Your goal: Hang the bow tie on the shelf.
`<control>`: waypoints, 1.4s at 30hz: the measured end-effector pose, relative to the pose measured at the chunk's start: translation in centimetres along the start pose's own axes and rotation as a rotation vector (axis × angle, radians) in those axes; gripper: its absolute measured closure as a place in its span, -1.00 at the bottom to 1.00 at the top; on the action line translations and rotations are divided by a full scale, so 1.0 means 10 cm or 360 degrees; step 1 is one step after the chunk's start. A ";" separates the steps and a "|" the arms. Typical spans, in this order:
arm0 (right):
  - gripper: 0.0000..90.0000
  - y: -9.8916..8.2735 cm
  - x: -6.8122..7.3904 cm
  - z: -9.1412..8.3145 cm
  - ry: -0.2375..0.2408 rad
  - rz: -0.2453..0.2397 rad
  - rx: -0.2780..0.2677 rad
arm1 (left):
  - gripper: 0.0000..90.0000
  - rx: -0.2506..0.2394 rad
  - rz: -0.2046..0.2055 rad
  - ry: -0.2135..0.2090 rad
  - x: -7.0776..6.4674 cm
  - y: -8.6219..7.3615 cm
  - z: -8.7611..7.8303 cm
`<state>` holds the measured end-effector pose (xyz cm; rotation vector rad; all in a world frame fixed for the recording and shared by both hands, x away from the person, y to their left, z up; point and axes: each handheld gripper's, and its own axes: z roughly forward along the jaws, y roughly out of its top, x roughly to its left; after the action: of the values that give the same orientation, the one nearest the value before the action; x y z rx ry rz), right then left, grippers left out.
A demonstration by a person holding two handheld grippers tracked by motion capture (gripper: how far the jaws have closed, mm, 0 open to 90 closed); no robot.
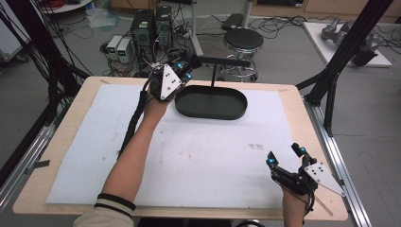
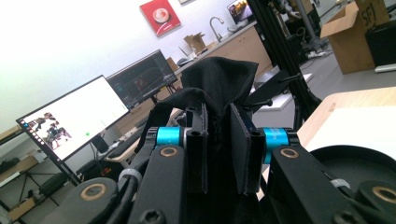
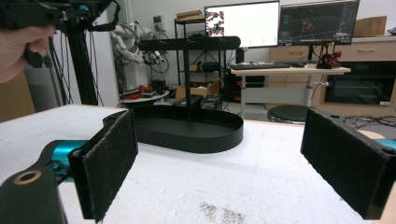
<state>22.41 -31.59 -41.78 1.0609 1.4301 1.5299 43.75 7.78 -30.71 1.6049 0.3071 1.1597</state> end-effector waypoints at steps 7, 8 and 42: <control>-0.78 -0.01 -0.03 -0.02 -0.0007 0.0009 -0.0006 | 0.71 0.0062 0.0011 -0.0016 -0.06 -0.10 0.18; -0.78 -0.01 -0.04 -0.02 -0.0009 0.0012 -0.0003 | 0.71 0.0071 0.0015 -0.0020 -0.07 -0.11 0.19; -0.78 -0.11 -0.09 0.01 -0.0026 0.0032 0.0055 | 0.71 0.0253 0.0014 -0.0076 -0.15 -0.52 0.50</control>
<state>22.82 -32.32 -42.89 1.1089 1.4431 1.5123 48.79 5.71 -35.64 1.7714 0.3690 1.1246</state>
